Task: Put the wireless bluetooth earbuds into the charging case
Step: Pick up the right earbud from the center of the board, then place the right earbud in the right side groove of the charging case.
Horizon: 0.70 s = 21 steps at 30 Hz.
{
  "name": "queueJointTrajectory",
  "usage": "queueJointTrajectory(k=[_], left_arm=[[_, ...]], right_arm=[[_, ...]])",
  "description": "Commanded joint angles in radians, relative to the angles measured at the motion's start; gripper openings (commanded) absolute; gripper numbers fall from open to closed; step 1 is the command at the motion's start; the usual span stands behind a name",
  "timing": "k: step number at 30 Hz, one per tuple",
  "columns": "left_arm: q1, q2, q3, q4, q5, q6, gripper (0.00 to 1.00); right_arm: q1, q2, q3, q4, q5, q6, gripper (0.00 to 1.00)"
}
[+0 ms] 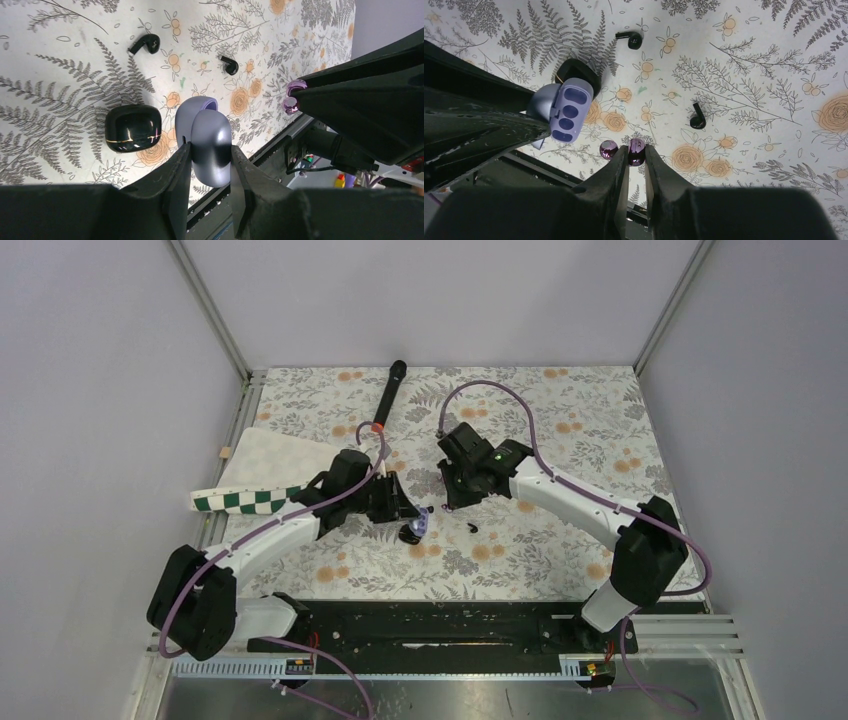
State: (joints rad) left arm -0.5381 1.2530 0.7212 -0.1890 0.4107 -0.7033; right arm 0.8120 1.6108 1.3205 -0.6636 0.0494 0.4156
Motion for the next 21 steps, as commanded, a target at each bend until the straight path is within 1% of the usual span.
queueJointTrajectory(k=[1,3,9,21], left_arm=[[-0.006,0.012,0.042,0.077,0.069,0.0,0.0],[-0.006,0.015,0.045,0.084,0.084,-0.005,0.0],[-0.006,0.015,0.058,0.093,0.117,-0.013,0.0],[-0.005,-0.004,0.06,0.093,0.13,-0.024,0.0]], right_arm=[[0.021,-0.023,0.06,-0.073,-0.046,-0.036,0.17],[0.029,-0.01,0.069,-0.076,-0.076,-0.036,0.17],[0.055,0.029,0.101,-0.08,-0.086,-0.039,0.17],[0.068,0.099,0.144,-0.094,-0.063,-0.046,0.17]])
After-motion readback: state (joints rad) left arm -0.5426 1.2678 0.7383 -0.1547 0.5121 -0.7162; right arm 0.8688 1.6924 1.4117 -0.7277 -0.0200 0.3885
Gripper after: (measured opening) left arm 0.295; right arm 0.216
